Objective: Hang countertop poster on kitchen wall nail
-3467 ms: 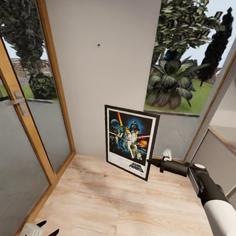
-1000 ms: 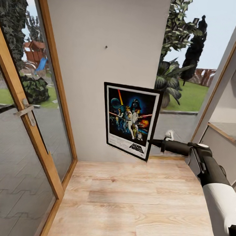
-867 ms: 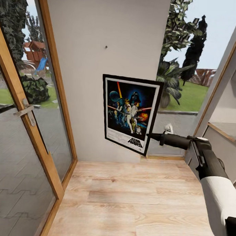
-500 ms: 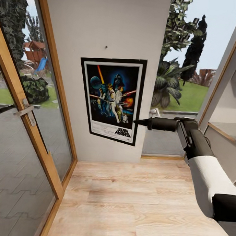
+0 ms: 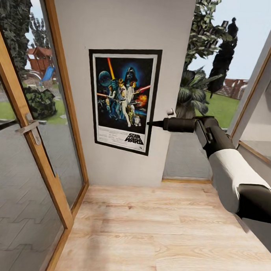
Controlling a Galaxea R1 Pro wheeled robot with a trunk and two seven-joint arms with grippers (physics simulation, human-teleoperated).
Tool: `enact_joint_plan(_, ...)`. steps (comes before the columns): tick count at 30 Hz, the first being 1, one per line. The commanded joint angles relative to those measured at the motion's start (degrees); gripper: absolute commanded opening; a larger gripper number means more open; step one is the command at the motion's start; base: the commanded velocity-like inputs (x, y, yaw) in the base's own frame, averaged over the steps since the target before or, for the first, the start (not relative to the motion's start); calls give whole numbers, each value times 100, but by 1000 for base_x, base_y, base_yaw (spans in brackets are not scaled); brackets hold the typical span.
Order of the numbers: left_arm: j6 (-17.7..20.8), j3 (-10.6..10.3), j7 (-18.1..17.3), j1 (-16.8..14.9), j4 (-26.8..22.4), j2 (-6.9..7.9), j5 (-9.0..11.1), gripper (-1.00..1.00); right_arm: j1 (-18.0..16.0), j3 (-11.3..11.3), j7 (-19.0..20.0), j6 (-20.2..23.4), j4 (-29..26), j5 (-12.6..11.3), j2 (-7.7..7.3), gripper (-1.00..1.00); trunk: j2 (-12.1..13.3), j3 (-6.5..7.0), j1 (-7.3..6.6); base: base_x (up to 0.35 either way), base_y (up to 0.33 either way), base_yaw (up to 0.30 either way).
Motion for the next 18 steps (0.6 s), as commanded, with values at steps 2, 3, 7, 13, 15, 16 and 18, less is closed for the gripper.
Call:
enact_joint_plan(2,-53,10,-9,-3,-6,-1,-17,100,-67,18,1,59,71,-39,-7,-100,-12,-12,4,0,0,0)
enact_joint_plan(3,-53,12,-10,-3,-6,-1,-15,100,-78,17,1,61,82,-40,-8,-100,-12,-12,4,0,0,0)
enact_joint_plan(7,-53,19,-67,0,-6,3,-16,100,-113,20,8,71,128,-34,-12,-100,-12,-12,4,0,0,0)
enact_joint_plan(13,-53,108,-167,0,-6,2,-14,100,-192,20,38,78,155,-32,-7,-100,-12,-12,4,0,0,0)
enact_joint_plan(15,-53,165,-183,0,-6,0,-13,100,-221,21,48,79,159,-32,-4,-100,-12,-12,4,0,0,0)
enact_joint_plan(16,-53,173,-185,0,-6,0,-12,100,-225,21,49,79,159,-32,-2,-100,-12,-12,4,0,0,0)
enact_joint_plan(18,-53,189,-189,-2,-6,-1,-12,100,-233,25,52,79,159,-32,1,-100,-12,-12,4,0,0,0)
